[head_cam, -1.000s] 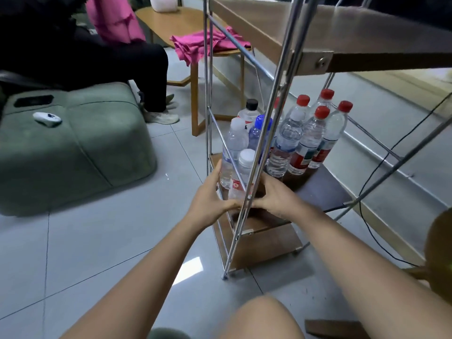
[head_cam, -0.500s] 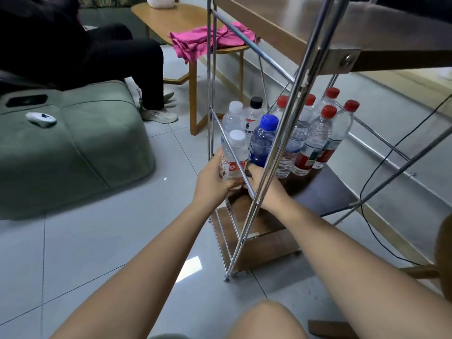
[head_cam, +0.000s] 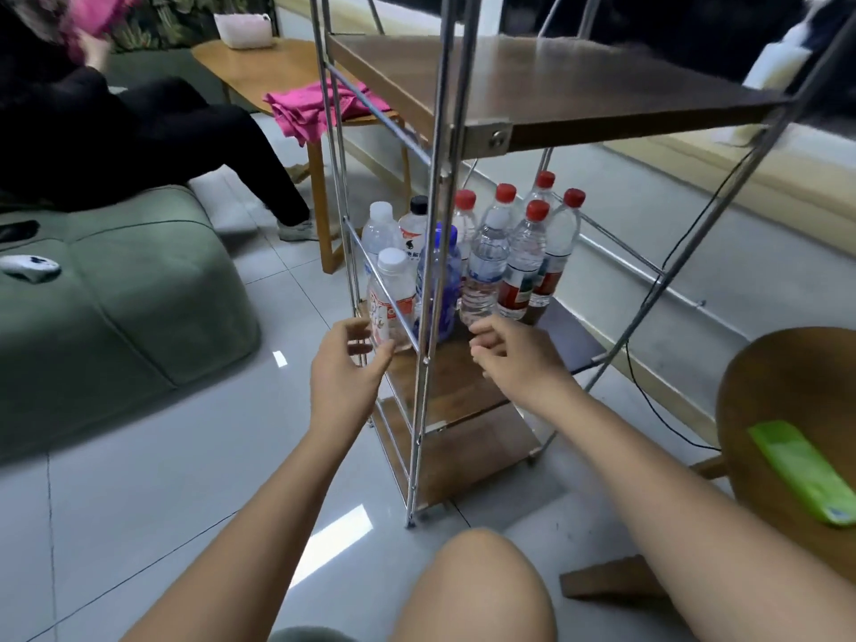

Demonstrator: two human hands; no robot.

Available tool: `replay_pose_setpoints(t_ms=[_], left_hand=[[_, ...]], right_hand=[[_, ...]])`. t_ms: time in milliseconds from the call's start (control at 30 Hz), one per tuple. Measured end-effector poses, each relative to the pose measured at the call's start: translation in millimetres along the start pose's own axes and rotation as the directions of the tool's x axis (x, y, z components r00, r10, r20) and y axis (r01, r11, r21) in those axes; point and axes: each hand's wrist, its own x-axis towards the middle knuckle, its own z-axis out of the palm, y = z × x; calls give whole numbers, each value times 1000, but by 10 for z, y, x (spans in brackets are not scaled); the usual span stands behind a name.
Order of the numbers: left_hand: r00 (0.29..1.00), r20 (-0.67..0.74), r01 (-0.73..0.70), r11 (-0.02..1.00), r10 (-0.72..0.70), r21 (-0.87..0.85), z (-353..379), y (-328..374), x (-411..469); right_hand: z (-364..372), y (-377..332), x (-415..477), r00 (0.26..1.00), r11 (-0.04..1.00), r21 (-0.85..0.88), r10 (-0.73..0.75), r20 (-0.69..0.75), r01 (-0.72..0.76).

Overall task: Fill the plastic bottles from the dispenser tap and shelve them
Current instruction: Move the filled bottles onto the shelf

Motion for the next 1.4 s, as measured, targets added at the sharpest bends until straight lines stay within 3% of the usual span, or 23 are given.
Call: replay_pose_setpoints(t_ms=[267,500,667,900,1033,1200,1267,1400], left_hand=[[989,-48,-142,982,137,-123,-119,902,-1024],[950,165,-233,954,264,-188,399,1534,-1639],[841,379,-322,920,386,-222,1056,2108,-1934],[694,541,-362,880,475,-308,2116,2893,-2407],[614,603,-363,861,509,-357,2602,3284,-2642],[519,641,-388,824,565,-412,3150,3710,-2892],[501,650,-386,819,572,-424,3326,3866,-2974],[471,680,-376,826,561,-421,3637,4056,-3073]], right_hand=[[-802,26,-1001,982,999,33,29,-186,-23],[-1528,200,-2009,898,997,39,77,-433,-67],[-2111,499,-2678,775,989,20,126,-619,-145],[-2758,932,-3399,491,950,49,203,-847,-308],[-3015,1085,-3753,328,904,-23,131,-936,-427],[-3230,1183,-3986,182,819,-102,3,-983,-564],[-3309,1186,-3998,162,796,-88,12,-987,-599],[-3412,1168,-3958,201,682,-121,38,-979,-721]])
